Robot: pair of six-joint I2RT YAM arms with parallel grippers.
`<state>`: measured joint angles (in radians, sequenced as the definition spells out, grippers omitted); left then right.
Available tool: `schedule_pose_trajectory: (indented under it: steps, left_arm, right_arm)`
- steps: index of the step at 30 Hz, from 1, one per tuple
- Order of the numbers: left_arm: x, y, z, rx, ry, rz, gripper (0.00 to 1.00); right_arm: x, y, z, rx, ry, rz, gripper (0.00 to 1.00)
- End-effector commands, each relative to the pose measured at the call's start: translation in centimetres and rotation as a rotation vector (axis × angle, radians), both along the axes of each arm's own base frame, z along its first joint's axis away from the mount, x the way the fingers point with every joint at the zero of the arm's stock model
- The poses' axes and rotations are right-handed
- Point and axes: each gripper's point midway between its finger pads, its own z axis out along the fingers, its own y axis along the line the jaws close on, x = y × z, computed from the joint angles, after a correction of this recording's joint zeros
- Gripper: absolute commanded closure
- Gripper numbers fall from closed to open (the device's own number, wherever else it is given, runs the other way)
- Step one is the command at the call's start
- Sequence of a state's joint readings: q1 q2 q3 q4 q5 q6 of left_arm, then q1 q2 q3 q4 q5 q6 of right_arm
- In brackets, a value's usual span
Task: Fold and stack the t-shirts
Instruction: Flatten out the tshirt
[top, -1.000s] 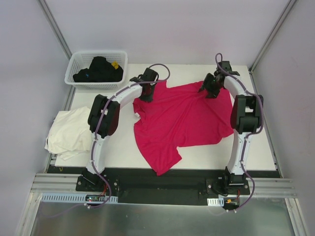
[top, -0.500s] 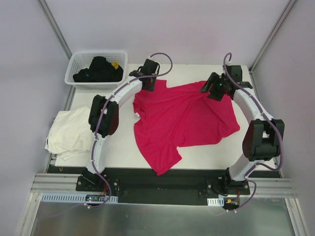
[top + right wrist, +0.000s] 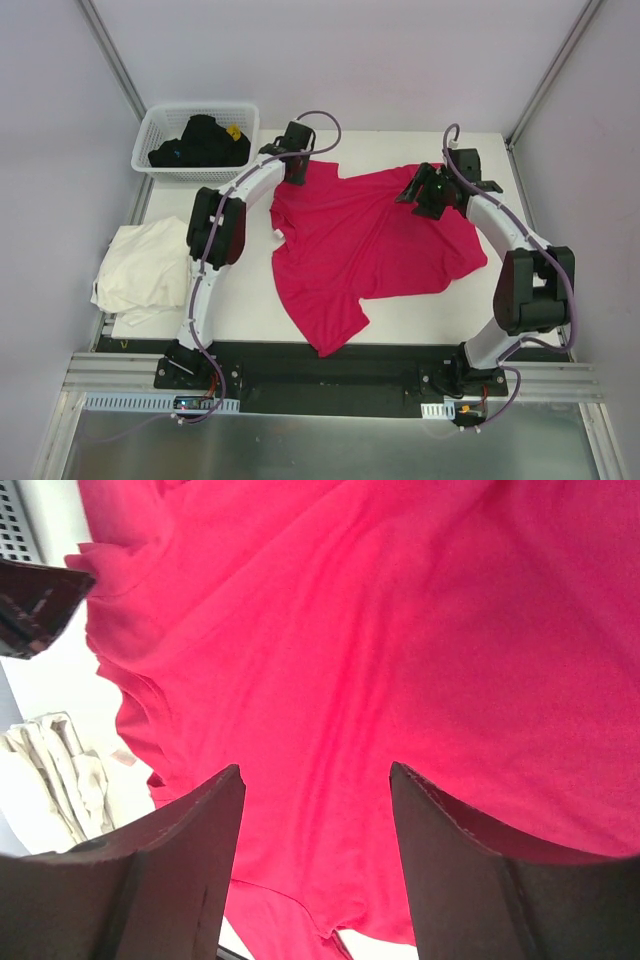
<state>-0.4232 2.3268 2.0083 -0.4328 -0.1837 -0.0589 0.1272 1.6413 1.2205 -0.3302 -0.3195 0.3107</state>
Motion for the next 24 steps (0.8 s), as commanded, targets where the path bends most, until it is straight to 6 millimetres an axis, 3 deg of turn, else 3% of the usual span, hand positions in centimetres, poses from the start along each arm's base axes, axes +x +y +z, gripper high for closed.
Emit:
schedule_pose_trajectory:
  steps: [1, 13, 18, 24]
  left_arm:
    - [0.7, -0.1, -0.1, -0.026, 0.003, -0.015, 0.76]
    - [1.4, -1.0, -2.7, -0.055, 0.041, -0.033, 0.75]
    - [2.7, -0.6, -1.9, -0.087, 0.016, -0.020, 0.74]
    - [4.5, 1.0, -0.2, -0.133, -0.015, 0.017, 0.70]
  right_arm:
    - [0.8, 0.6, 4.4, 0.024, -0.131, 0.006, 0.37]
    - [-0.1, 0.3, 5.3, 0.016, -0.142, 0.000, 0.37]
    - [-0.9, 0.1, 6.2, -0.001, -0.137, 0.007, 0.37]
    - [-3.5, -0.5, 7.2, -0.022, -0.146, 0.015, 0.37]
